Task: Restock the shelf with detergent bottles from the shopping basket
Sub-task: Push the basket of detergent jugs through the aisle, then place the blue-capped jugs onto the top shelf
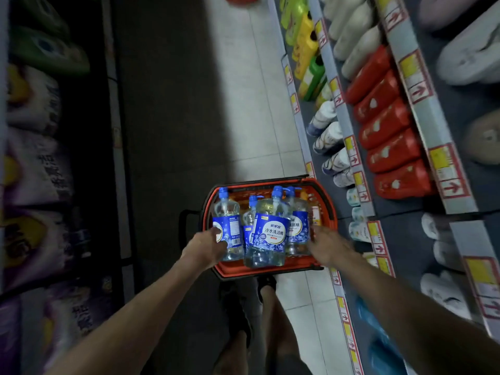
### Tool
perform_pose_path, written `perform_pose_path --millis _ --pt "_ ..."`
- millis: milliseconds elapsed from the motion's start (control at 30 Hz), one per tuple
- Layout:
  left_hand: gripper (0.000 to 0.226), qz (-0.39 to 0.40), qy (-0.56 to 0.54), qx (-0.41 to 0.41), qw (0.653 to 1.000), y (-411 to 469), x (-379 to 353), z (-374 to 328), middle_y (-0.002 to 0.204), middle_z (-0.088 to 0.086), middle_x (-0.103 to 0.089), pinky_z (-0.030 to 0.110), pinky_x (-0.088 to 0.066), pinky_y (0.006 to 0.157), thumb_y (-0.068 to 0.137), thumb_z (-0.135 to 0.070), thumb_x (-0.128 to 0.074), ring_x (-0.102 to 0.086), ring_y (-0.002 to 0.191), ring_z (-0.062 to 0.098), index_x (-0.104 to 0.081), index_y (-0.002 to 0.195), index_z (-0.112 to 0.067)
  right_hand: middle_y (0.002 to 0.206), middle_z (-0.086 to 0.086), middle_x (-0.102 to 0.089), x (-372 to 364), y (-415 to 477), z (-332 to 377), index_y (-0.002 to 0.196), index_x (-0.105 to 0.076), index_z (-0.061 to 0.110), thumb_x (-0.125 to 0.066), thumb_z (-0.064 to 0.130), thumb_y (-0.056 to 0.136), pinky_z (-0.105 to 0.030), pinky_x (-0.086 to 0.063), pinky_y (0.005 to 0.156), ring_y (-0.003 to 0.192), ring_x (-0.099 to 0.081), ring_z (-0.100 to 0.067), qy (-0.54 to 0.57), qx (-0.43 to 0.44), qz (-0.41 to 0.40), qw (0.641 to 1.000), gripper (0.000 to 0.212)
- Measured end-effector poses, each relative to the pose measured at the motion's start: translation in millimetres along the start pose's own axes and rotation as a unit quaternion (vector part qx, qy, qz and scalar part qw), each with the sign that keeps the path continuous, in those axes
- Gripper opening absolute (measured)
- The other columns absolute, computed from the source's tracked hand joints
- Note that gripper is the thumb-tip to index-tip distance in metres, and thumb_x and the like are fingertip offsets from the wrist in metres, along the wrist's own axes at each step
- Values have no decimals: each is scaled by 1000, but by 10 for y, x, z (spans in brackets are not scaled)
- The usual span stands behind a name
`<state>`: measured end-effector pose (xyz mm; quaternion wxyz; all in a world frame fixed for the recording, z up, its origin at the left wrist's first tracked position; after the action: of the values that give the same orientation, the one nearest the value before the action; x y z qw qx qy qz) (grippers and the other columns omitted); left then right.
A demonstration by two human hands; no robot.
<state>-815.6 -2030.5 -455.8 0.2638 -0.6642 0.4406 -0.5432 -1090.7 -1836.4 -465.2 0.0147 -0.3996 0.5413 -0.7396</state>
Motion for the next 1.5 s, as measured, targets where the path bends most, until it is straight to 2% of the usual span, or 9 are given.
perform_pose_path --millis 467,567,700,767,933,1000,1133,1333,1500 --pt "35 -18 80 -81 993 -358 -120 -634 113 5 -70 41 -61 87 98 -37 -52 -71 103 29 -58 128 -19 157 -8 -48 -77 -337 386 159 -36 18 -43 44 106 -43 -42 114 140 -48 -31 -31 82 -7 996 59" --pt "29 1 11 -66 998 -69 -258 -659 106 8 -73 43 -61 83 100 -31 -51 -68 87 25 -62 120 -13 155 -9 -52 -205 -89 361 158 -41 21 -50 46 105 -42 -42 114 140 -50 -32 115 42 26 992 59" --pt "51 10 -115 1 993 302 -400 -713 126 16 -71 28 -45 83 101 -34 -49 -61 98 25 -60 144 -9 132 -2 -68 -330 264 328 138 -61 16 -62 36 103 -32 -49 93 120 -63 -27 349 -38 35 936 41" --pt "51 7 -181 32 983 467 -490 -725 127 14 -69 23 -47 78 102 -34 -49 -64 95 22 -58 147 -11 118 -1 -69 -387 381 335 127 -65 15 -66 36 99 -31 -51 83 108 -66 -24 415 -72 51 905 35" --pt "43 -14 -313 97 945 763 -736 -693 114 0 -68 24 -45 72 106 -32 -52 -61 85 7 -60 146 -19 101 1 -79 -723 632 288 95 -70 22 -69 33 98 -50 -57 99 99 -74 -23 520 -130 86 840 11" --pt "48 -13 -342 120 932 827 -817 -713 118 7 -72 33 -52 84 99 -47 -49 -68 98 21 -63 140 -27 102 2 -79 -741 659 322 97 -70 24 -69 33 99 -43 -57 92 103 -74 -24 529 -131 90 834 10" --pt "64 3 -388 130 913 984 -1009 -724 146 7 -63 55 -43 115 88 -67 -38 -58 132 34 -63 135 -32 103 5 -81 -865 740 367 109 -73 24 -76 61 82 -43 -58 90 99 -77 -20 524 -125 123 834 46" --pt "84 23 -423 115 899 1256 -1268 -611 148 0 -61 60 -41 116 80 -86 -31 -57 135 28 -55 145 -39 129 -5 -68 -1344 1082 140 124 -64 23 -66 103 46 -53 -57 101 113 -70 -27 484 -126 81 862 112" --pt "68 18 -434 100 895 1005 -1001 -861 148 -6 -53 58 -36 118 101 -74 -31 -47 135 22 -46 152 -32 140 -5 -58 -990 815 366 133 -53 26 -56 92 58 -53 -54 105 122 -64 -27 456 -126 63 879 100"
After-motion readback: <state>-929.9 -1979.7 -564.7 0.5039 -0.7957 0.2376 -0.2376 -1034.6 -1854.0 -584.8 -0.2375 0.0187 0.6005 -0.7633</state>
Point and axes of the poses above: each hand's wrist, its own y-axis towards the middle knuckle, its own x-axis out of the back of the hand, z = x × y, the point moved 9 cm from there along y, towards the middle knuckle
